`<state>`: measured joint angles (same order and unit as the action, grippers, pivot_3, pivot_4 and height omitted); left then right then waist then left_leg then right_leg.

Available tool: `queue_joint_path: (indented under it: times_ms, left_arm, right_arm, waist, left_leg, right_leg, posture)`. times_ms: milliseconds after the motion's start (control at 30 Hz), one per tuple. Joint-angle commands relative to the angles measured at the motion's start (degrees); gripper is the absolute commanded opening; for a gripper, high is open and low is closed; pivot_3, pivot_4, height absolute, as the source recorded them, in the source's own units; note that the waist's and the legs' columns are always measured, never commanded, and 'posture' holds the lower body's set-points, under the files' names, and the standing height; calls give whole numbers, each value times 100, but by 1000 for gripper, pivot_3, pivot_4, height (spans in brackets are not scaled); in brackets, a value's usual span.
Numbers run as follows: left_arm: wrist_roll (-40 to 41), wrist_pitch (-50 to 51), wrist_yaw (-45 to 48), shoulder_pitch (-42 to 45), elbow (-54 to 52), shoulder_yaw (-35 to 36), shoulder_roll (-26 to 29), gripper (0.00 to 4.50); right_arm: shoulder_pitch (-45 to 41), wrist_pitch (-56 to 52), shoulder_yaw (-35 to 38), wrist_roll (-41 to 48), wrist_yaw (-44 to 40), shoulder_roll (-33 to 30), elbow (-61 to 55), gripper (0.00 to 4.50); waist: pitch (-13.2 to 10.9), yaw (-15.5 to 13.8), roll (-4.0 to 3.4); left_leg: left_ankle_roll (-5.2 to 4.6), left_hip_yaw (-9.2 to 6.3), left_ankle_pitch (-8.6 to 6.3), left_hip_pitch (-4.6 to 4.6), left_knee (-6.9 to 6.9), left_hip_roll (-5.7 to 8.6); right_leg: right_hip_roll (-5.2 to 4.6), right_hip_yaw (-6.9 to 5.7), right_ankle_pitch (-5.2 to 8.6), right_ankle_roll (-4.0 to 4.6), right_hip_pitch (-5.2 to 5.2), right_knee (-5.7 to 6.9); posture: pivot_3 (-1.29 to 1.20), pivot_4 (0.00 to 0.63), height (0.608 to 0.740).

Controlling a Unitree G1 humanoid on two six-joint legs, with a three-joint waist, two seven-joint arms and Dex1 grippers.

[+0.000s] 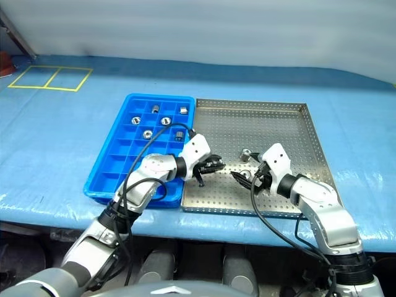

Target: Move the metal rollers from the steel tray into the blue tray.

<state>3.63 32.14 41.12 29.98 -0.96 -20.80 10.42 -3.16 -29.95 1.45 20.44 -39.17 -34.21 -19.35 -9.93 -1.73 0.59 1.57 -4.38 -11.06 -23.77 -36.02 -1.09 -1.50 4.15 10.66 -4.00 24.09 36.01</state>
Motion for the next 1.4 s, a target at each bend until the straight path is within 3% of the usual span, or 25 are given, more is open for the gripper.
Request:
queue_joint_path:
  times_ms: [33, 333, 500, 767, 1200, 1400]
  left_arm:
    - [138, 93, -163, -74, -752, 304, 109, 843]
    - [-851, 1375, -1678, -840, -2541, 910, 940, 843]
    - [-1716, 2162, -2951, -1092, -2839, 1148, 715, 843]
    - [-2326, 2511, -3840, -1362, -2640, 1344, 493, 843]
    - [-2195, 1905, -4132, -1061, -1351, 1580, 321, 843]
    - [-2131, 1620, -4158, -926, -1009, 1606, 246, 2787]
  right_arm:
    - [-47, 131, -68, -5, -145, -28, -62, 4500]
    - [-184, 247, -376, 15, -444, 60, -53, 4500]
    - [-279, 285, -499, -8, -557, 70, 32, 4500]
    - [-616, 431, -443, 376, -805, 306, -165, 4500]
    - [-794, 445, -616, 436, -764, 384, -482, 4500]
    - [-750, 453, -633, 406, -719, 349, -517, 4500]
  waist:
    - [0, 4, 0]
    - [-1, -3, 2]
    - [-5, -79, 8]
    - [-7, -143, 12]
    - [-7, -309, 12]
    - [-6, -260, 11]
  left_leg:
    - [0, 0, 0, 0, 0, 0]
    - [0, -2, 0, 7, 3, -3]
    - [0, -9, 0, 13, 0, -2]
    - [1, -18, 0, 16, -1, -3]
    - [2, -21, 0, 16, 0, -2]
    - [2, -19, 0, 18, 1, -3]
  right_leg:
    - [0, 0, 0, 0, 0, 0]
    - [3, -1, 0, 0, -5, 0]
    - [3, -7, 0, 0, -17, -2]
    - [3, -16, 1, 1, -22, -2]
    - [2, -22, 1, 2, -23, -3]
    - [2, -22, 1, 3, -23, -1]
  posture:
    - [168, 150, 740]
    - [201, 150, 740]
    - [239, 150, 740]
    - [262, 150, 740]
    - [257, 150, 740]
    - [244, 150, 740]
